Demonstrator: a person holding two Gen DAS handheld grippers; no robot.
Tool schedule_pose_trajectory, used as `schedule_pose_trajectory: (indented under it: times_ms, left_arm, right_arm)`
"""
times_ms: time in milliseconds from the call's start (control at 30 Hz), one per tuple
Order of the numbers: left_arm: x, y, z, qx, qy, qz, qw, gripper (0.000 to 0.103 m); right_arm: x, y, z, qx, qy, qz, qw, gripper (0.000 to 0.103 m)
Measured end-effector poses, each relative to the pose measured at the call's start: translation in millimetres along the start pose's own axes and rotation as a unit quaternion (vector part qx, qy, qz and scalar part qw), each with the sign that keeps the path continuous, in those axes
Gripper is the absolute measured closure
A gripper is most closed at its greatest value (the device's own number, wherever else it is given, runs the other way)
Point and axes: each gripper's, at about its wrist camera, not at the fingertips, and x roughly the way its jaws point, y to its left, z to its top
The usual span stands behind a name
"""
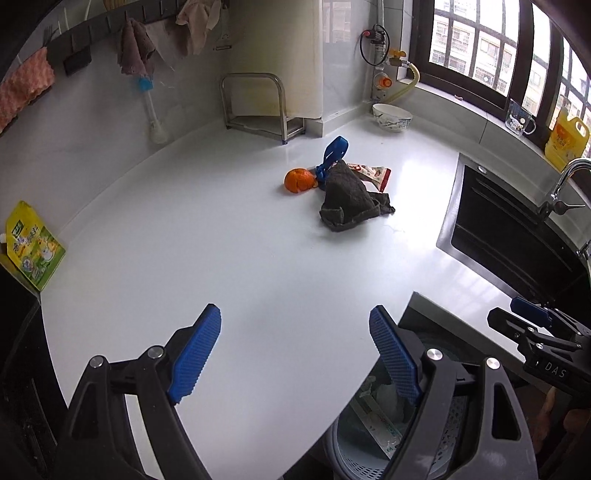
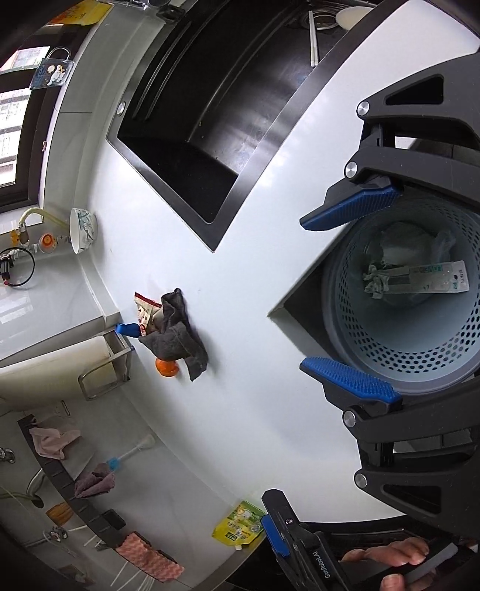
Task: Collect trash
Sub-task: 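Move both tools back toward the dark cloth and tangerine, then grasp the dark grey cloth with the right tool while the left tool grasps the tangerine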
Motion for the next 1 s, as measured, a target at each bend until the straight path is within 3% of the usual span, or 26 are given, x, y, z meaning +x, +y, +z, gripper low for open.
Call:
schedule_pose_trajectory:
  times_ms: [533, 1000]
  left_arm:
    - [112.1, 49.8, 100.7, 0.060, -0.005, -0.060, 0.9964, 0.022]
    - [196.5, 60.8, 152.2, 0.153, -0.005, -0.130, 0.9796, 0.022]
  right_arm:
    - [78.4, 41.1, 89.1, 0.038, -0.038, -0.047, 0.997, 0.035]
    - [148.3, 76.2, 135.6, 0.043, -0.019, -0.095, 0.994, 0.032]
